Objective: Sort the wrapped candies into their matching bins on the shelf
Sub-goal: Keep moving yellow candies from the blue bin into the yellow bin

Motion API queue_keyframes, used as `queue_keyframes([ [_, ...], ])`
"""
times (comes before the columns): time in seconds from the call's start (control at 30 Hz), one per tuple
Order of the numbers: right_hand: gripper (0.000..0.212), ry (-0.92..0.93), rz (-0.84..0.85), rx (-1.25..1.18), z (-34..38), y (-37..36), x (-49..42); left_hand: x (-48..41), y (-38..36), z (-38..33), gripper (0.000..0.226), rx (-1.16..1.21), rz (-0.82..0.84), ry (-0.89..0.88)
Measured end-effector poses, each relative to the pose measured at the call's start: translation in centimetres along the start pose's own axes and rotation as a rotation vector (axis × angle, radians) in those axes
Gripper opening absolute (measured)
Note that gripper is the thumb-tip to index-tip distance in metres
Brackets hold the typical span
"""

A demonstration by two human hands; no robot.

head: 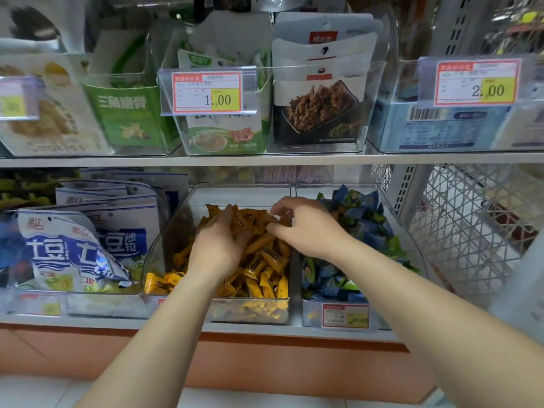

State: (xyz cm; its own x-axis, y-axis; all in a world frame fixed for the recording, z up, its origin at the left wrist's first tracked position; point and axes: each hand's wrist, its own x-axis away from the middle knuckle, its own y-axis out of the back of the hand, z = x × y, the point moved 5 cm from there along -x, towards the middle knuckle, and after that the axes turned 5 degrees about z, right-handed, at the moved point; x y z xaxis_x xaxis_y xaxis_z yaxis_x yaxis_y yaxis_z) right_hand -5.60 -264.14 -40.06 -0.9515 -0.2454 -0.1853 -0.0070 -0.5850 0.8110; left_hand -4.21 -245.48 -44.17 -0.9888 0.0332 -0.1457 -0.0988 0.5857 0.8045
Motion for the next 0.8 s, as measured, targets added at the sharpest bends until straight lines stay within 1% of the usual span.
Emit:
queue_keyframes([
  [0.07, 0.030, 0.006, -0.003, 0.085, -1.0, 1.4, 1.3, 0.3, 0.2, -0.4, 0.069, -0.057, 0.017, -0.011],
  [0.13, 0.030, -0.027, -0.034, 0.121, -2.6, 3.2, 2.9, 0.8, 0.5, -1.0, 0.069, -0.085, 0.012, -0.031],
  [0.2, 0.026, -0.083, -0.097, 0.149, -4.8, 5.2, 4.6, 1.2, 0.9, -2.2, 0.062, -0.101, -0.046, -0.086],
  [0.23, 0.026, -0.111, -0.136, 0.192, -6.0, 6.2, 5.3, 1.6, 1.2, -3.1, 0.055, -0.073, -0.086, -0.126],
  [0.3, 0.032, -0.184, -0.223, 0.306, -8.6, 8.2, 6.4, 2.4, 1.3, -5.7, 0.043, 0.007, -0.138, -0.205],
  [0.33, 0.039, -0.235, -0.266, 0.327, -9.9, 9.0, 6.8, 2.8, 0.9, -7.2, 0.038, 0.032, -0.134, -0.243],
  [0.4, 0.055, -0.337, -0.294, 0.259, -12.4, 9.8, 7.4, 2.9, -0.6, -10.4, 0.033, 0.065, -0.061, -0.319],
  [0.43, 0.063, -0.371, -0.265, 0.186, -13.5, 9.5, 7.6, 2.6, -1.6, -12.0, 0.032, 0.069, -0.009, -0.349],
  [0.5, 0.070, -0.371, -0.181, 0.060, -14.7, 8.0, 7.7, 0.9, -4.0, -14.8, 0.025, 0.039, 0.098, -0.392],
  [0.53, 0.070, -0.345, -0.174, 0.038, -15.0, 7.3, 7.7, -0.4, -5.3, -15.8, 0.024, 0.017, 0.149, -0.396],
  [0.63, 0.073, -0.300, -0.232, -0.010, -15.8, 6.9, 7.7, -4.9, -8.8, -18.0, 0.037, -0.018, 0.255, -0.388],
  [0.73, 0.073, -0.320, -0.201, -0.109, -17.0, 6.6, 7.9, -8.1, -11.8, -20.2, 0.057, -0.074, 0.308, -0.495],
  [0.8, 0.070, -0.337, -0.173, -0.205, -17.6, 6.0, 8.0, -9.4, -13.8, -21.2, 0.063, -0.157, 0.399, -0.518],
])
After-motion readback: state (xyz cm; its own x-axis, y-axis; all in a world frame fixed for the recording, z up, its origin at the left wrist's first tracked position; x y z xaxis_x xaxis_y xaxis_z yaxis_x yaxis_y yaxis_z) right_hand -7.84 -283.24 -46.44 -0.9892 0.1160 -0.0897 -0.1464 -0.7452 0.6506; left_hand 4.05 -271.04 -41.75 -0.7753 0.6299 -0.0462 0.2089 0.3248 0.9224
